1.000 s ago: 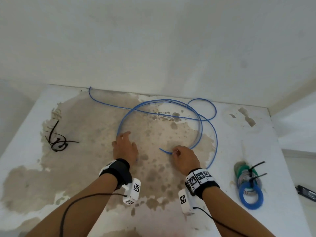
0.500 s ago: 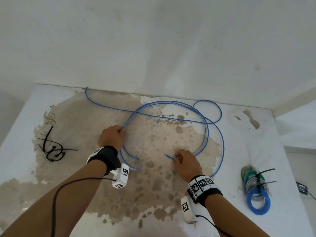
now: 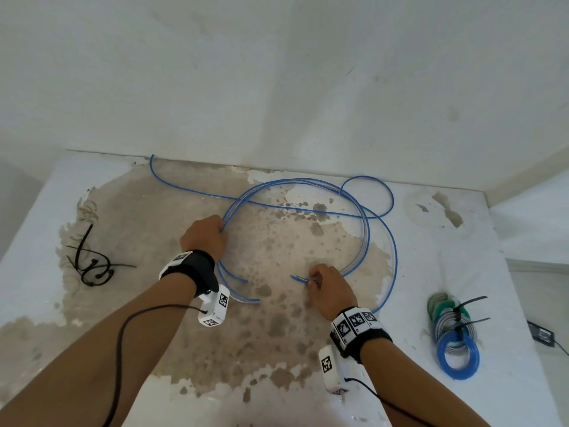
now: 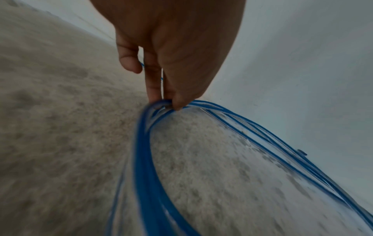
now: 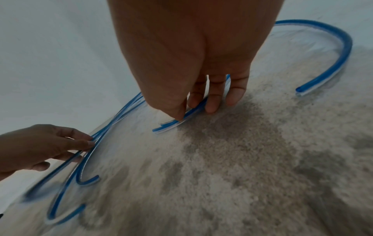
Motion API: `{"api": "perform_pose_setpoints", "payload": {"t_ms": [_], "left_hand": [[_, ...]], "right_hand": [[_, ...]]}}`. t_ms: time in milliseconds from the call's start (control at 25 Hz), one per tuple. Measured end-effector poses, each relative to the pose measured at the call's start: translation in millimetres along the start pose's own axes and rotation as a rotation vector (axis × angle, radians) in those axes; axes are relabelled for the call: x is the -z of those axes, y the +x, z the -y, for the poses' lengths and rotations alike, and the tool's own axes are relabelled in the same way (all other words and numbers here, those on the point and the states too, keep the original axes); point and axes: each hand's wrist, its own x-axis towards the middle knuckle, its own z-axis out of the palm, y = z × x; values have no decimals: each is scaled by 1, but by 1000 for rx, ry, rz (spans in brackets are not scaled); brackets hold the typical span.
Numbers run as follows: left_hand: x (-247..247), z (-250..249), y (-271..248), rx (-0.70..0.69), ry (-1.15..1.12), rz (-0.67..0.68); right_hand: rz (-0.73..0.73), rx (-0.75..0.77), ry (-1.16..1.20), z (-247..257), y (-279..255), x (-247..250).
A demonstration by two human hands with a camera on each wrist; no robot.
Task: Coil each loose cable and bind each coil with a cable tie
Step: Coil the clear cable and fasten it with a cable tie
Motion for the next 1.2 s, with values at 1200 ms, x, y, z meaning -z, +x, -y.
{"api": "perform_pose_setpoints", "payload": {"t_ms": [1200], "left_hand": [[146,-95,-101,-329,-1478,193]], "right_hand": [[-333,143,201,26,76,145]]}}
